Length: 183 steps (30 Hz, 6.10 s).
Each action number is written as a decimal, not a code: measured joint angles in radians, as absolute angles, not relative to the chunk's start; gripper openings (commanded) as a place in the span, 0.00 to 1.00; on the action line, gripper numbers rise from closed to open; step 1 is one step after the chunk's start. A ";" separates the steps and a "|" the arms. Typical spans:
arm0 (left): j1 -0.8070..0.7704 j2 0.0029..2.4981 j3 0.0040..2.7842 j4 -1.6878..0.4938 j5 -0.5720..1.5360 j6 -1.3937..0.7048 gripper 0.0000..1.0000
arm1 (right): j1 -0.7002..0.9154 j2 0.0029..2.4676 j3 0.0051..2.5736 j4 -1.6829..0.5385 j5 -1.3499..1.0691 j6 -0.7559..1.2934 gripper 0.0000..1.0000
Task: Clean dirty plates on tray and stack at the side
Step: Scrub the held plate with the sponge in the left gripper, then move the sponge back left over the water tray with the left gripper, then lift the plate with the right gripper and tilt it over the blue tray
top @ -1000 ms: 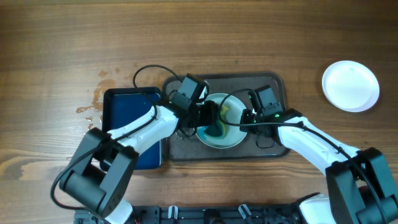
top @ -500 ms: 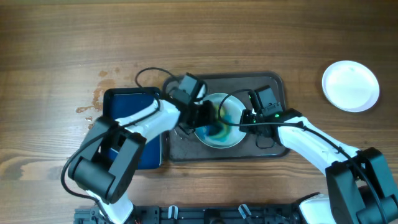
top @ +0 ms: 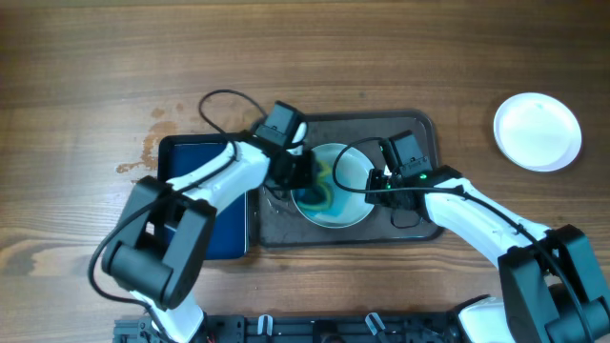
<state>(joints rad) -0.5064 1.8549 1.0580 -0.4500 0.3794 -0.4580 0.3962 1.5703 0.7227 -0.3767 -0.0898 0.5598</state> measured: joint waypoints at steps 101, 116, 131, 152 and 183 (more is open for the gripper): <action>-0.144 1.720 1.441 -1.164 -0.124 -0.569 0.04 | 0.396 1.541 1.065 -0.584 -0.014 0.317 0.04; -0.095 1.684 1.441 -1.155 -0.054 -0.543 0.04 | 0.530 1.541 1.182 -0.645 0.191 0.173 0.04; 0.329 1.668 1.446 -1.103 0.008 -0.513 0.04 | 0.750 1.554 1.291 -0.604 0.210 0.165 0.04; 0.448 1.655 1.447 -1.121 0.078 -0.479 0.04 | 1.056 2.002 1.822 -0.611 0.625 -0.125 0.04; 0.466 1.655 1.447 -1.119 0.077 -0.472 0.04 | 1.253 2.003 1.828 -0.187 1.083 -0.782 0.04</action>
